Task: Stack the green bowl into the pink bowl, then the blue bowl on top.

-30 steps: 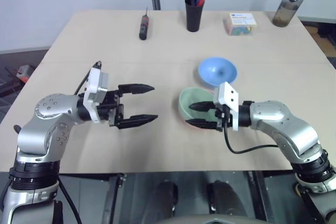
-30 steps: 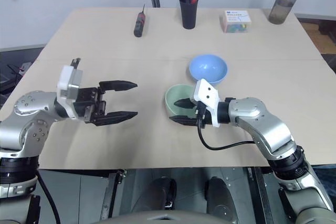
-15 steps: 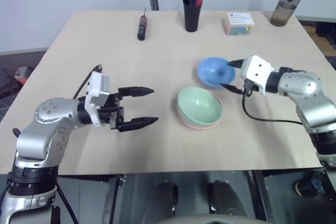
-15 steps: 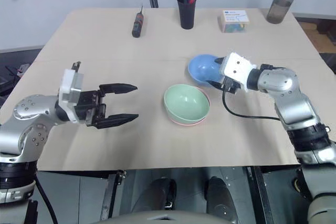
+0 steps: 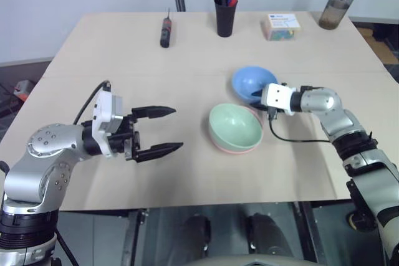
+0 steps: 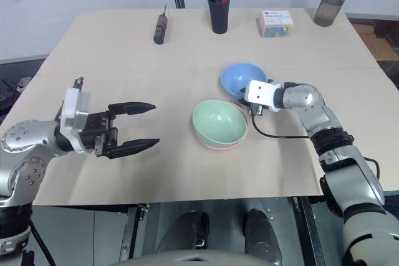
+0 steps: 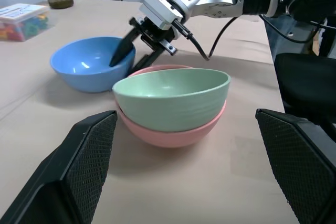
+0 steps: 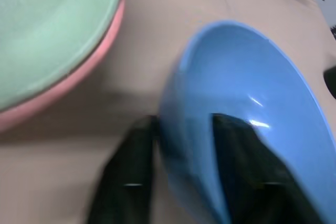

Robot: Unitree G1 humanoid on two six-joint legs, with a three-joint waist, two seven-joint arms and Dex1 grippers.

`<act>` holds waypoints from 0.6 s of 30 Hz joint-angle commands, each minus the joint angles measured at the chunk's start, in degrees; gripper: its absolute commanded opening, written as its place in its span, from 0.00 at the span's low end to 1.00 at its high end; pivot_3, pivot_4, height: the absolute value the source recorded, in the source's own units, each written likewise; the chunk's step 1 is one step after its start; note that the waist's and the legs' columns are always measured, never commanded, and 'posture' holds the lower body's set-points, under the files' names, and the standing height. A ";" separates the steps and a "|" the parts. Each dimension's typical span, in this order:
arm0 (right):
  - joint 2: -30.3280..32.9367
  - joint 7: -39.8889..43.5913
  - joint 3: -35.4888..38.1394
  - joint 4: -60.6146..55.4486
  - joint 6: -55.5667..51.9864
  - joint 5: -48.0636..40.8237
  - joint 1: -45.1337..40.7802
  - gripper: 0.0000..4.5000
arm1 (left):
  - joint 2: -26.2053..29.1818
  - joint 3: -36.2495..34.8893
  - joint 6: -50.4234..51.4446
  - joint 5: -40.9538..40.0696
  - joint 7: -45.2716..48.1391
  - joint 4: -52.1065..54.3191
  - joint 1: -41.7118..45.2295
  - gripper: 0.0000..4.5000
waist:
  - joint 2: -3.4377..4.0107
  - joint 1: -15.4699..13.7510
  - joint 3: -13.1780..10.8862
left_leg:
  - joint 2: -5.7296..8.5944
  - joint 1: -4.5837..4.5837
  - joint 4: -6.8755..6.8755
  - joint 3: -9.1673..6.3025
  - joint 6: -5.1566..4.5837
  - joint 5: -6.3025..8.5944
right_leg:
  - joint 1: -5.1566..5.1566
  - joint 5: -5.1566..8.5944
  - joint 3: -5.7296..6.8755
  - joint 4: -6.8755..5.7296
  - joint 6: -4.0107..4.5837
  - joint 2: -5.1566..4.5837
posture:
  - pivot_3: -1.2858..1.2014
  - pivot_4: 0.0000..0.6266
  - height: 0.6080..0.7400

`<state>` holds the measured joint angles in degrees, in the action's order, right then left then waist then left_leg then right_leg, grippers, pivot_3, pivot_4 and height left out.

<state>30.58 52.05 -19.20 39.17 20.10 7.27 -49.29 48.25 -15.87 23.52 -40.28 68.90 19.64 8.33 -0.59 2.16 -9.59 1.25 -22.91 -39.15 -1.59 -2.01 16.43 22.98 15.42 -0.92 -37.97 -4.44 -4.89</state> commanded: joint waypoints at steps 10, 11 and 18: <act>5.62 13.00 9.89 -31.44 -21.70 -20.71 6.18 0.02 | 0.11 -0.75 -1.05 -0.54 -1.74 0.90 0.83 1.00 | 0.08 -0.07 -0.05 | -0.04 -0.08 0.02 -0.04 0.00 0.00 | 0.07 0.00 0.02 -0.01 0.00 -0.01 | 0.52 0.24 1.00; 6.69 13.89 10.90 -37.15 -26.62 -24.59 7.45 0.02 | 0.08 -0.65 -1.22 -0.44 -1.69 0.70 0.84 1.00 | 0.08 -0.28 -0.05 | -0.04 -0.10 0.02 -0.06 0.00 0.00 | 0.07 0.00 0.04 0.00 0.00 -0.02 | 0.52 0.24 1.00; 8.94 11.47 10.48 -63.39 -46.21 -38.35 16.76 0.02 | -0.54 0.53 -1.95 0.31 -2.24 -0.52 2.07 1.00 | 0.05 -0.64 -0.03 | -0.07 -0.11 0.04 -0.14 -0.01 0.02 | 0.06 0.00 0.08 0.01 0.01 -0.14 | 0.52 0.24 1.00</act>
<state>40.09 64.69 -8.25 -19.39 -22.85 -28.35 -33.74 47.83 -15.08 22.65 -40.03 66.99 18.71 9.42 -0.54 1.52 -9.62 1.17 -23.01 -39.12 -1.71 -2.03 16.45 23.04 15.42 -0.86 -37.95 -4.44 -5.02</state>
